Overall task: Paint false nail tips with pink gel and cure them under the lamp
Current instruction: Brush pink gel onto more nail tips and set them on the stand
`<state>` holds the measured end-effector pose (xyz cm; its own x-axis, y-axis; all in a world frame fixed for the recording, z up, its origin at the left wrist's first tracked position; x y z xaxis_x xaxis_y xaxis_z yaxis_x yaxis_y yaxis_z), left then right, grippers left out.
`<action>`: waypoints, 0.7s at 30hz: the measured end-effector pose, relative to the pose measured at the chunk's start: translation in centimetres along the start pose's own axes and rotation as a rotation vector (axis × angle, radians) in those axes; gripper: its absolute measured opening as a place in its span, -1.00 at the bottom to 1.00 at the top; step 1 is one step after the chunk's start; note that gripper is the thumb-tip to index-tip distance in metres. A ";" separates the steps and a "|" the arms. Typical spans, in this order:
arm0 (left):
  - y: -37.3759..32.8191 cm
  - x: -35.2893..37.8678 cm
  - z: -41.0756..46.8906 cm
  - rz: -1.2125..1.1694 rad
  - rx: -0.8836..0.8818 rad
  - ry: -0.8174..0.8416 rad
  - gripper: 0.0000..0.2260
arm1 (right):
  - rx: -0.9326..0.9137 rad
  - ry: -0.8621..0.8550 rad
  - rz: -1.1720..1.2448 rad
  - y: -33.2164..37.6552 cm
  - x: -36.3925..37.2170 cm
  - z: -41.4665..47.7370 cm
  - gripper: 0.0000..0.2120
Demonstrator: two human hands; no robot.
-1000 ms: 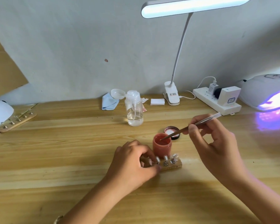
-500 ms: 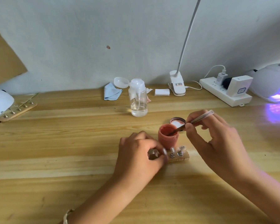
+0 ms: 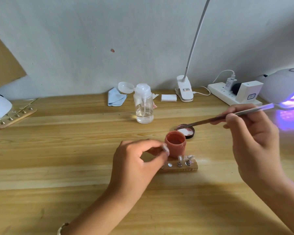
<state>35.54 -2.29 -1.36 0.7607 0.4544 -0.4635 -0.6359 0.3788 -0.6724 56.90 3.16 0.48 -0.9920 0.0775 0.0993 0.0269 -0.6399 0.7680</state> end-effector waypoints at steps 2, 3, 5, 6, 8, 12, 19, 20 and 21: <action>0.3 0.0 0.1 -0.068 -0.048 0.031 -0.90 | 0.002 -0.006 0.074 0.0 0.0 0.0 -0.93; 0.4 -0.1 0.1 -0.082 -0.062 0.036 -0.90 | 0.005 -0.002 0.095 0.0 0.1 -0.1 -0.93; 0.5 0.0 0.1 -0.106 -0.078 0.039 -0.89 | 0.008 0.020 0.128 0.0 0.3 -0.3 -0.92; 0.5 -0.1 0.1 -0.115 -0.082 0.041 -0.89 | 0.006 0.037 0.133 0.0 0.4 -0.4 -0.91; 0.5 -0.1 0.2 -0.124 -0.085 0.041 -0.89 | -0.002 0.074 0.127 0.0 0.6 -0.6 -0.91; 0.4 -0.2 0.3 -0.155 -0.102 0.052 -0.91 | -0.006 0.145 0.136 0.1 1.0 -0.9 -0.92; 0.4 -0.2 0.3 -0.168 -0.118 0.052 -0.92 | 0.006 0.169 0.129 0.2 1.2 -1.0 -0.92; 0.4 -0.1 0.3 -0.167 -0.116 0.056 -0.92 | 0.010 0.165 0.123 0.1 1.2 -1.0 -0.92; 0.4 -0.1 0.3 -0.166 -0.116 0.060 -0.92 | 0.013 0.163 0.119 0.1 1.2 -1.0 -0.92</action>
<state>35.17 -1.95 -1.36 0.8624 0.3436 -0.3716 -0.4845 0.3479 -0.8027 55.55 2.40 0.05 -0.9886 -0.1233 0.0867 0.1453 -0.6270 0.7653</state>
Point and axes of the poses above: each hand's wrist, its own z-axis towards the middle knuckle, its own x-axis out of the palm, y = z × x, the point moved 3 cm from there along z, towards the middle knuckle, and after that the axes turned 2 degrees about z, right-handed, at the moved point
